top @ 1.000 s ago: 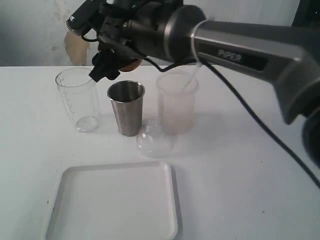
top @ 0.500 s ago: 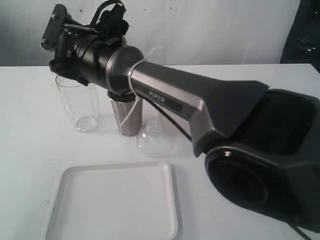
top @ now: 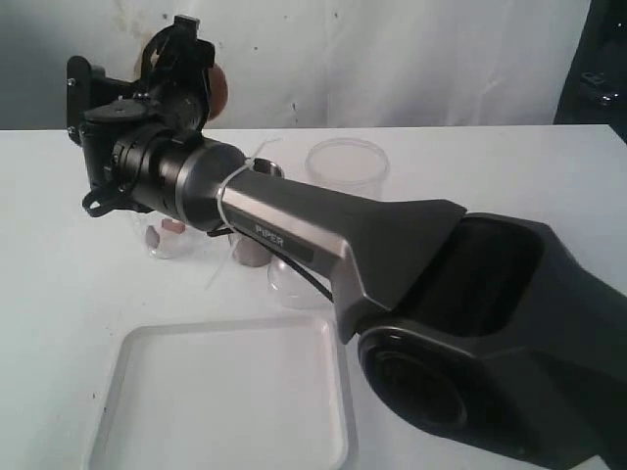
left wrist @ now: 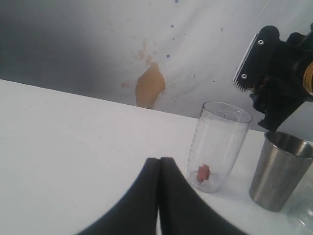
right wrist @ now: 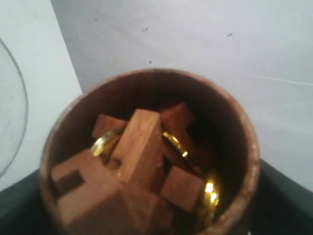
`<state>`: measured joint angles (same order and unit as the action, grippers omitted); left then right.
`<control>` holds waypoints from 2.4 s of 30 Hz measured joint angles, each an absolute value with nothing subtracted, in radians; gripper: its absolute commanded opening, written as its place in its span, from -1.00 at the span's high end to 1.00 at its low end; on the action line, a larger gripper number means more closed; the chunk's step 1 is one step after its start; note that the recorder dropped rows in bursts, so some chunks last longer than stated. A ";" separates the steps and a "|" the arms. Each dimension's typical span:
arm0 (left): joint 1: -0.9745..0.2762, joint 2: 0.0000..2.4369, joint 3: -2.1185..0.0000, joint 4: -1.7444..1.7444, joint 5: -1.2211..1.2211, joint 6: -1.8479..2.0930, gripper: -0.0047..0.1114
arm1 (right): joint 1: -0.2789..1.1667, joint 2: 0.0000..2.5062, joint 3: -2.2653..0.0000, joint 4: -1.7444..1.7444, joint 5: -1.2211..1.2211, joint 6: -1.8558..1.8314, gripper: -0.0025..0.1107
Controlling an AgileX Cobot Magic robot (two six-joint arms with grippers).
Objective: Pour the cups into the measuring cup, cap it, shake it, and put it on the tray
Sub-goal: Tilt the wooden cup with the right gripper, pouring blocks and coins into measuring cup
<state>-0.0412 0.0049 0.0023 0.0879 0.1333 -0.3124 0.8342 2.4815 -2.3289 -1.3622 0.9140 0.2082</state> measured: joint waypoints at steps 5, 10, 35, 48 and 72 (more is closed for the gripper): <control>-0.041 0.005 0.002 0.088 0.133 -0.312 0.92 | 0.834 2.481 -2.329 -1.381 0.898 0.073 0.96; -0.041 0.005 0.002 0.088 0.133 -0.312 0.92 | 0.834 2.495 -2.329 -1.402 0.873 -0.072 0.96; -0.041 0.005 0.002 0.088 0.133 -0.312 0.92 | 0.831 2.521 -2.329 -1.500 0.828 -0.443 0.96; -0.041 0.005 0.002 0.088 0.133 -0.312 0.92 | 0.831 2.521 -2.315 -1.602 0.764 -0.518 0.96; -0.041 0.005 0.002 0.088 0.133 -0.312 0.92 | 0.823 2.509 -2.315 -1.638 0.737 -0.540 0.96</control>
<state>-0.0412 0.0049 0.0023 0.0879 0.1333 -0.3124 0.8233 2.5088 -2.3150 -1.6375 0.7375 -0.5399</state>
